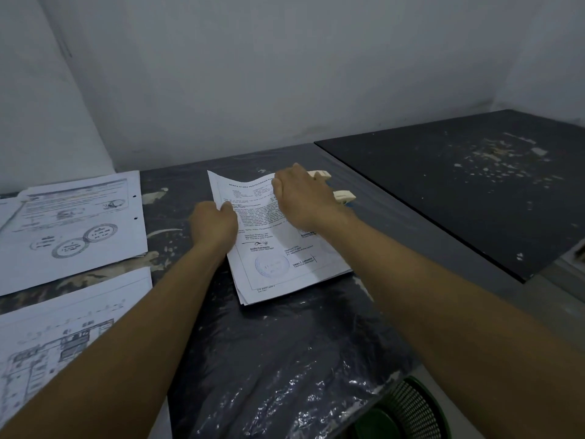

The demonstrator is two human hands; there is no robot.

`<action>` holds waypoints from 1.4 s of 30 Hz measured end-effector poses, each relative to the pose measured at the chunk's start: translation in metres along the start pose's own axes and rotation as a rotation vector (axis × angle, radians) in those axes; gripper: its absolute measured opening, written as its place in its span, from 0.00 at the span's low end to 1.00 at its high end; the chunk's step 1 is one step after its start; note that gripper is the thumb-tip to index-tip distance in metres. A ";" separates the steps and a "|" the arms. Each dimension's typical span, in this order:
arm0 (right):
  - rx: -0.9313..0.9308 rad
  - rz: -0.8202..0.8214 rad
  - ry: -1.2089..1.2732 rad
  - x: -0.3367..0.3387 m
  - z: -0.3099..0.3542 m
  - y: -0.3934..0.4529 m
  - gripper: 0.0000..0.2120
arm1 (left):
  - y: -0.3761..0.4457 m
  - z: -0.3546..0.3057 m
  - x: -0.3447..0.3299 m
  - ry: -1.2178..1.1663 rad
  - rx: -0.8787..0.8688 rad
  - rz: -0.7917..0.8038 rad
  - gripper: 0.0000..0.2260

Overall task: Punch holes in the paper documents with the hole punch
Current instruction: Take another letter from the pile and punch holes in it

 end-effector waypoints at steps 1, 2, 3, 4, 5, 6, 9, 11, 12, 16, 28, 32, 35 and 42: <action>-0.007 -0.003 -0.091 -0.011 0.002 0.000 0.19 | 0.000 -0.001 0.000 -0.004 0.002 0.001 0.15; -0.015 -0.007 -0.161 -0.020 0.004 -0.001 0.21 | -0.001 -0.001 0.000 -0.011 0.005 0.004 0.15; -0.018 -0.010 -0.202 -0.027 0.006 -0.002 0.22 | -0.002 0.000 0.000 -0.022 0.009 0.012 0.15; -0.013 -0.013 -0.228 -0.030 0.008 -0.002 0.22 | -0.001 0.001 0.000 -0.038 0.010 0.017 0.14; -0.007 -0.017 -0.238 -0.031 0.009 -0.002 0.22 | -0.001 0.002 0.001 -0.050 0.013 0.020 0.14; -0.004 -0.020 -0.231 -0.029 0.009 -0.002 0.22 | -0.001 0.002 0.001 -0.054 0.015 0.022 0.14; -0.008 -0.018 -0.145 -0.022 0.006 0.003 0.23 | -0.001 0.000 0.001 -0.039 0.018 0.018 0.15; -0.011 0.015 -0.063 -0.015 0.005 0.006 0.22 | -0.002 0.000 0.002 -0.029 0.023 0.011 0.15; -0.019 0.026 -0.014 -0.007 0.004 0.006 0.20 | -0.002 -0.001 0.001 -0.024 0.023 0.009 0.15; -0.064 0.054 0.353 0.028 -0.011 0.005 0.16 | -0.003 -0.002 0.000 -0.018 0.022 0.008 0.15; -0.154 -0.118 0.567 0.058 -0.028 0.006 0.18 | -0.006 -0.004 0.008 -0.122 0.124 0.096 0.13; -0.130 -0.103 0.396 0.065 -0.019 0.006 0.20 | -0.009 -0.007 0.018 -0.018 0.110 0.067 0.12; -0.148 -0.084 0.381 0.063 -0.019 0.008 0.18 | -0.009 -0.009 0.033 0.032 0.100 0.057 0.14; -0.080 -0.170 0.427 0.078 0.007 -0.005 0.15 | -0.007 -0.026 0.094 0.017 0.008 -0.024 0.16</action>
Point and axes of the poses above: each hand's wrist, its own y-axis towards the middle knuckle, its own x-axis out of the back of the hand, z = x × y, the point moved 9 cm from there along y, towards the middle knuckle, and after that the axes turned 2 degrees about -y, right-handed, at the moved point
